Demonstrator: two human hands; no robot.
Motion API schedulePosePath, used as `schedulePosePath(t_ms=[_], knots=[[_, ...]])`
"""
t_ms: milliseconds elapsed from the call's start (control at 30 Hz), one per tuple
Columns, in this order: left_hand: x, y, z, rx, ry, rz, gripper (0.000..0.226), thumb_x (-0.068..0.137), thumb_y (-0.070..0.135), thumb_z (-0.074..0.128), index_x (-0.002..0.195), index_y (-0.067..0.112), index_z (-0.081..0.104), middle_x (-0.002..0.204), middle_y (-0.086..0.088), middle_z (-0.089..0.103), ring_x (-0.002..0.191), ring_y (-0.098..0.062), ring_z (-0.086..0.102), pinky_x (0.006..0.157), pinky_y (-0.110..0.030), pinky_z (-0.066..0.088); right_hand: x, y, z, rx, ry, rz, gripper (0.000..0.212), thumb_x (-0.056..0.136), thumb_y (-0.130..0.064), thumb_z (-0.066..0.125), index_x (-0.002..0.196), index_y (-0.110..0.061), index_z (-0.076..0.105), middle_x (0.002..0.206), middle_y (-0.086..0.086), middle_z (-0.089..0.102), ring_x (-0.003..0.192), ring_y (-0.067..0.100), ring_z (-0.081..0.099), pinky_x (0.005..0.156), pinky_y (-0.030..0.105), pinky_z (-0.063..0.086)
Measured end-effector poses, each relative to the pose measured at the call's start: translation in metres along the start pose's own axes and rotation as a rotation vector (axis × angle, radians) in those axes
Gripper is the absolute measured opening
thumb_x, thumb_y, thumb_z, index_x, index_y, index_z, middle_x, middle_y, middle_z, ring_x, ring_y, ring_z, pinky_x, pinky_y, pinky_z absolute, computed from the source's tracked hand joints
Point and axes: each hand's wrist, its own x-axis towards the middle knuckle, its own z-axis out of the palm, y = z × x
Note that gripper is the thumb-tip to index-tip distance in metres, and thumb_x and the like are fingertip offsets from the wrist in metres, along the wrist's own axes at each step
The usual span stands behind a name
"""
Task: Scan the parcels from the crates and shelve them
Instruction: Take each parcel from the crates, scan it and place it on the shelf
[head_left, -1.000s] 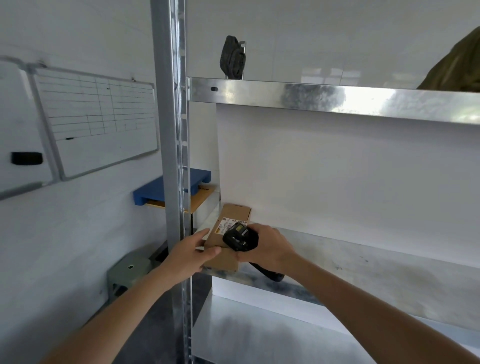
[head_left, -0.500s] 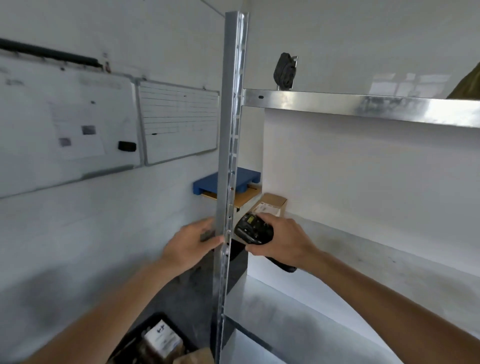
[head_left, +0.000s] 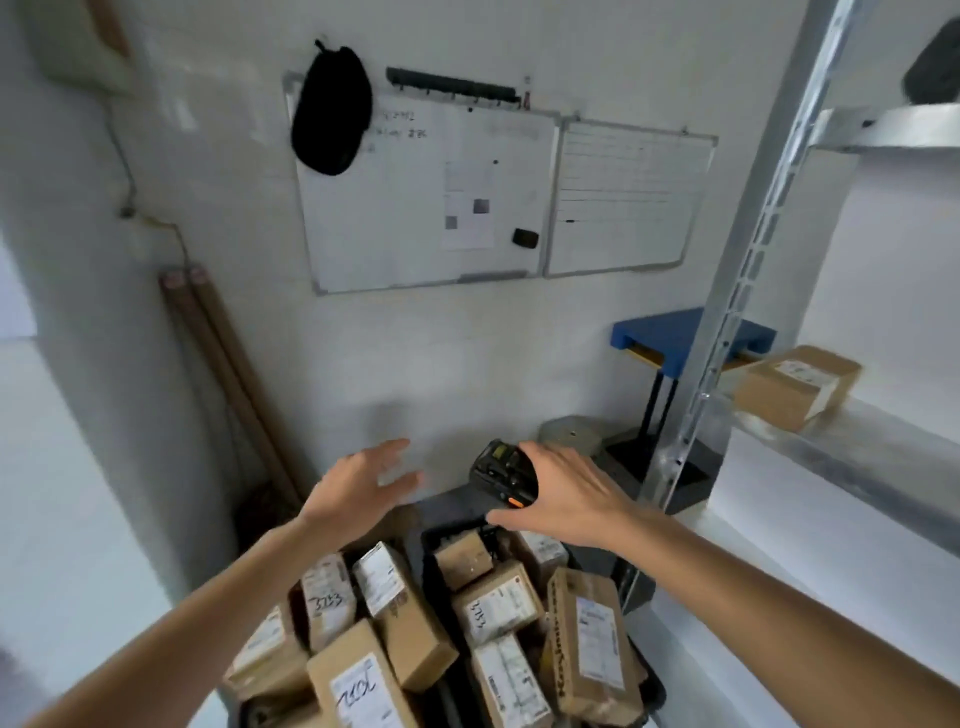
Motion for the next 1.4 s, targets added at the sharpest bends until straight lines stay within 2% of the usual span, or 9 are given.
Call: schedulePosePath(t_ms=[100,200,300,433,567,767,1000,1133,1400], knots=[[-0.037,-0.064,-0.023,-0.013,0.028,-0.114,0.076,0.081,0.073,0.059,0.143,0.031,0.053,0.124,0.008,0.069,0.118,-0.014,0.064,0.102,-0.038,0.050,0.022,-0.050,0.048,0.039,-0.091,-0.070,0.081,0.070,-0.074,0.073,0.133,-0.030,0.050,0.124,-0.003,0.062,0.110,0.022,0.062,0.088,0.040,0.055],[-0.072,-0.127,-0.032,-0.014,0.051,-0.234,0.064,0.090,0.056,0.064,0.147,0.030,0.050,0.131,0.004,0.066,0.121,-0.015,0.062,0.103,-0.036,0.049,0.036,-0.098,0.098,0.024,-0.184,-0.133,0.083,0.069,-0.071,0.078,0.134,-0.027,0.050,0.125,-0.001,0.060,0.112,0.024,0.060,0.091,0.039,0.052],[-0.108,-0.184,-0.027,0.008,0.035,-0.325,0.062,0.091,0.055,0.064,0.147,0.031,0.049,0.131,0.004,0.066,0.120,-0.017,0.062,0.102,-0.041,0.050,0.042,-0.137,0.150,0.032,-0.280,-0.161,0.091,0.068,-0.070,0.080,0.139,-0.025,0.047,0.126,0.000,0.057,0.116,0.024,0.057,0.093,0.039,0.050],[-0.140,-0.246,-0.002,0.032,0.009,-0.377,0.060,0.092,0.053,0.063,0.146,0.030,0.051,0.125,0.004,0.068,0.116,-0.019,0.063,0.095,-0.041,0.053,0.040,-0.162,0.219,0.028,-0.384,-0.176,0.089,0.069,-0.064,0.081,0.140,-0.023,0.045,0.127,0.001,0.052,0.119,0.025,0.056,0.096,0.042,0.050],[-0.158,-0.292,0.037,0.066,-0.033,-0.413,0.063,0.093,0.060,0.058,0.148,0.033,0.045,0.135,0.006,0.064,0.123,-0.016,0.059,0.095,-0.039,0.053,0.034,-0.163,0.280,0.026,-0.448,-0.140,0.091,0.071,-0.059,0.082,0.144,-0.025,0.041,0.132,-0.002,0.049,0.119,0.024,0.054,0.100,0.041,0.049],[-0.160,-0.338,0.076,0.046,-0.027,-0.450,0.067,0.094,0.059,0.055,0.152,0.029,0.042,0.141,0.003,0.059,0.129,-0.017,0.056,0.099,-0.037,0.050,0.038,-0.156,0.341,0.085,-0.421,-0.034,0.065,0.070,-0.052,0.083,0.123,-0.027,0.052,0.116,-0.006,0.052,0.105,0.016,0.052,0.087,0.037,0.052],[-0.123,-0.380,0.112,-0.031,0.008,-0.523,0.065,0.098,0.053,0.054,0.155,0.027,0.036,0.152,0.002,0.050,0.136,-0.019,0.049,0.105,-0.037,0.046,0.085,-0.159,0.387,0.133,-0.332,-0.018,0.072,0.069,-0.056,0.086,0.128,-0.028,0.055,0.123,-0.011,0.055,0.107,0.011,0.055,0.081,0.028,0.043],[-0.099,-0.400,0.128,-0.087,0.030,-0.559,0.061,0.099,0.047,0.055,0.154,0.026,0.039,0.151,0.003,0.051,0.137,-0.020,0.049,0.106,-0.038,0.045,0.117,-0.160,0.408,0.162,-0.347,-0.036,0.060,0.066,-0.056,0.085,0.113,-0.032,0.057,0.107,-0.014,0.057,0.096,0.010,0.059,0.077,0.030,0.054],[-0.084,-0.413,0.140,-0.200,-0.033,-0.649,0.066,0.100,0.046,0.051,0.157,0.020,0.031,0.149,0.003,0.053,0.138,-0.020,0.048,0.110,-0.038,0.039,0.131,-0.166,0.431,0.225,-0.421,-0.071,0.059,0.067,-0.054,0.085,0.116,-0.035,0.059,0.098,-0.019,0.063,0.089,0.004,0.062,0.076,0.035,0.060]])
